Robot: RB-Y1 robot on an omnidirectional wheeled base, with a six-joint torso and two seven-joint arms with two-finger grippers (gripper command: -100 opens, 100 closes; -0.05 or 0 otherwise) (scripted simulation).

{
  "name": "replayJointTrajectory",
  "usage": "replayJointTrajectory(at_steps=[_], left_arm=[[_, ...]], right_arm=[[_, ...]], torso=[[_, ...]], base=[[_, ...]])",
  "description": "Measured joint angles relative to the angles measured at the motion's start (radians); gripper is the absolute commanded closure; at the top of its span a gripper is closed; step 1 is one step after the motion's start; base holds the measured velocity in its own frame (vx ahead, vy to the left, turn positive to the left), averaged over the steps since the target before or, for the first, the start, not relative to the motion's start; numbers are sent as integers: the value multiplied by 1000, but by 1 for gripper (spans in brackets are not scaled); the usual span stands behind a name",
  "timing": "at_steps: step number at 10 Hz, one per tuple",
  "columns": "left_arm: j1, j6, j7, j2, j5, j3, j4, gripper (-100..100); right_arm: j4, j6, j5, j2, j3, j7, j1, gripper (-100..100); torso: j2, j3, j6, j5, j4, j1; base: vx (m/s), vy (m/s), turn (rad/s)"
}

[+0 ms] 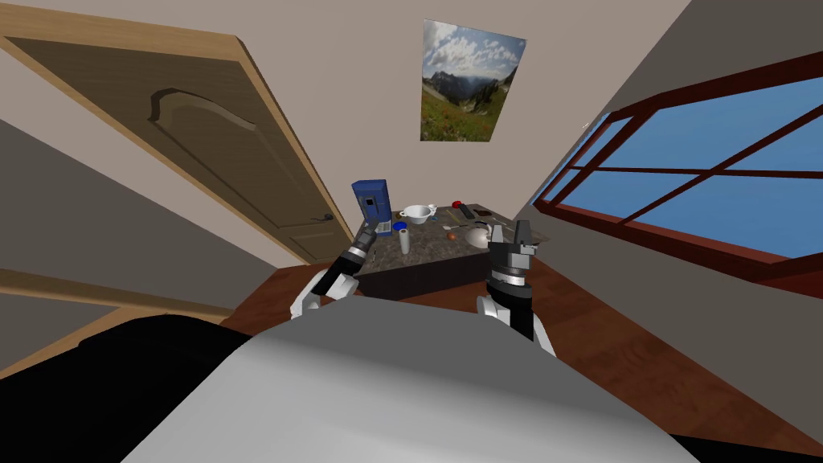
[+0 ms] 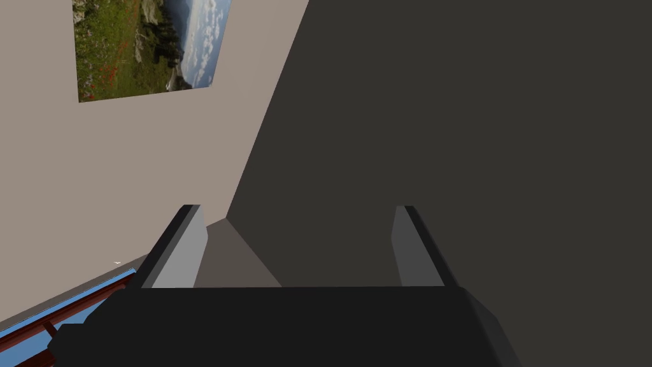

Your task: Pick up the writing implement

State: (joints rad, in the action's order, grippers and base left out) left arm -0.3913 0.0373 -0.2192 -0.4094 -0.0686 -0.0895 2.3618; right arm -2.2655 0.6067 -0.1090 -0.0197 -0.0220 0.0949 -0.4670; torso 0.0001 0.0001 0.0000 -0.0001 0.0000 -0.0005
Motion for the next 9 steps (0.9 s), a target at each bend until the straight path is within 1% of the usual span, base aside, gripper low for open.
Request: replayJointTrajectory(at_steps=[1, 2, 3, 4, 5, 6, 7, 9], left_arm=[[9, 30, -7, -12, -5, -1, -5, -100], [18, 59, -18, -35, -13, -5, -6, -100], [24, 86, -25, -49, -19, -6, -10, -100], [28, 104, -28, -52, -20, -7, -13, -100], [40, 130, -37, -72, -29, -10, -16, -100], [43, 155, -43, -87, -36, -10, -19, -100], [58, 184, -54, -107, -44, -16, -22, -100], [69, 229, -68, -119, -49, -22, -29, -100]], right_arm=[[0, 0, 0, 0, 0, 0, 0, 0], [0, 0, 0, 0, 0, 0, 0, 0], [0, 0, 0, 0, 0, 0, 0, 0], [0, 0, 0, 0, 0, 0, 0, 0], [0, 0, 0, 0, 0, 0, 0, 0], [0, 0, 0, 0, 0, 0, 0, 0], [0, 0, 0, 0, 0, 0, 0, 0], [0, 0, 0, 0, 0, 0, 0, 0]], torso=[[0, 0, 0, 0, 0, 0], [0, 0, 0, 0, 0, 0], [0, 0, 0, 0, 0, 0], [0, 0, 0, 0, 0, 0], [0, 0, 0, 0, 0, 0], [0, 0, 0, 0, 0, 0], [0, 0, 0, 0, 0, 0], [0, 0, 0, 0, 0, 0]], base=[[-5, -10, -16], [-4, -8, -7], [0, 0, 0], [-2, -6, -15], [-2, -6, -11], [-4, -7, -15], [-3, -6, -10], [-1, -3, -7]])
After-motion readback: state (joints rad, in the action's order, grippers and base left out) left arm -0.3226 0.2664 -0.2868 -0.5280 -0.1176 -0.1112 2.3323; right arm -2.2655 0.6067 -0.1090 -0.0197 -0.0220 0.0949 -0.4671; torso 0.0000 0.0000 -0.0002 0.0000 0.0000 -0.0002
